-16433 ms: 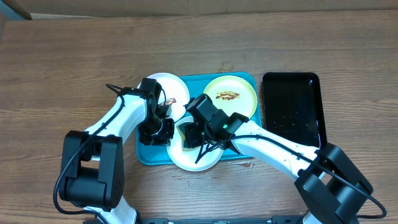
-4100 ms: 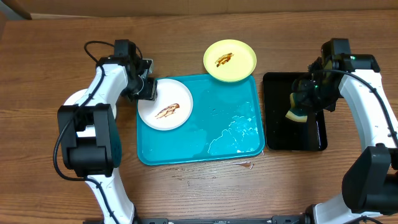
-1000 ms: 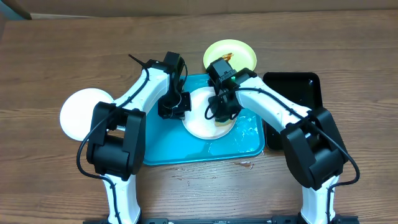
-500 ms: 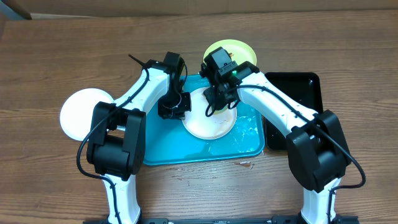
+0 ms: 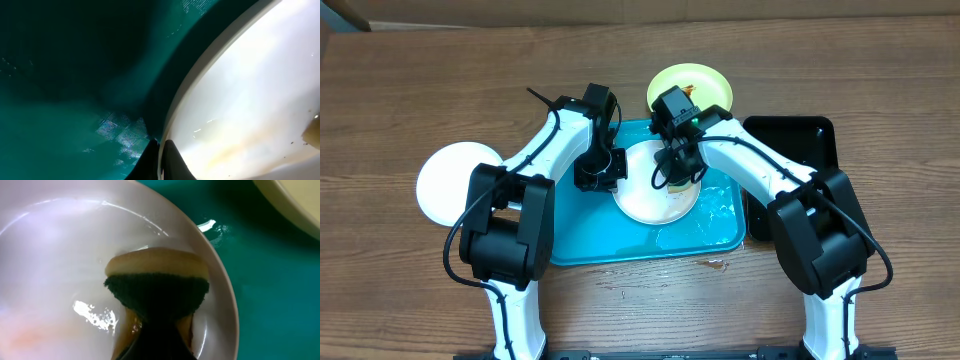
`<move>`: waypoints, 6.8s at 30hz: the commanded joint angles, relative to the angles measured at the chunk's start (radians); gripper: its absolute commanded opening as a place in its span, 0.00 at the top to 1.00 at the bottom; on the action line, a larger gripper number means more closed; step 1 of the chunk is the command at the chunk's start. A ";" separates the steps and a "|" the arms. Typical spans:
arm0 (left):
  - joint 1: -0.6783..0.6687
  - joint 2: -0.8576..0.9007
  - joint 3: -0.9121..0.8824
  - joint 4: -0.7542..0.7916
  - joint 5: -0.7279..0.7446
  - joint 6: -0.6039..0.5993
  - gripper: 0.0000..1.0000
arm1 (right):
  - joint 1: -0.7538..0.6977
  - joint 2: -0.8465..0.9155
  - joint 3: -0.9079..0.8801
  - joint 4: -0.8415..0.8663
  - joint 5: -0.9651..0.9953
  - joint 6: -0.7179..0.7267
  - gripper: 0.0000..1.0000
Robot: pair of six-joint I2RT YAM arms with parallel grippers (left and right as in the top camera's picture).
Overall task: Clean dirty plates on tray and stack at the side
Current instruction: 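Scrub the white plate with the right-held sponge while the left gripper holds it, then move the sponge back over the black tray with the right gripper, then lift the white plate with the left gripper and carry it left of the tray, then lower the white plate onto the other white plate and release it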
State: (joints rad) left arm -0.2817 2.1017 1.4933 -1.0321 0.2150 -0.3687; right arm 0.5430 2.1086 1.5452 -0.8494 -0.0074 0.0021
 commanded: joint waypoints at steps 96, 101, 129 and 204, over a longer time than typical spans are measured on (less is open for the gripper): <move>-0.204 -0.389 0.027 -0.064 -0.988 -0.020 0.96 | -0.572 -0.328 -0.373 -0.025 -0.126 0.181 0.96; -0.267 -0.389 0.027 -0.064 -1.102 -0.020 0.96 | -0.571 -0.328 -0.458 0.052 -0.101 0.274 0.96; -0.370 -0.389 0.027 -0.097 -1.352 -0.021 0.96 | -0.571 -0.357 -0.262 -0.128 -0.120 0.202 0.96; 0.673 -0.346 0.032 -0.070 -0.262 0.054 0.56 | -0.571 -0.547 -0.282 -0.170 -0.106 0.123 0.96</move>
State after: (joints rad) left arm 0.4210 1.7527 1.4998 -1.1030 -0.2878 -0.3622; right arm -0.0265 1.5661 1.2476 -1.0218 -0.1226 0.1303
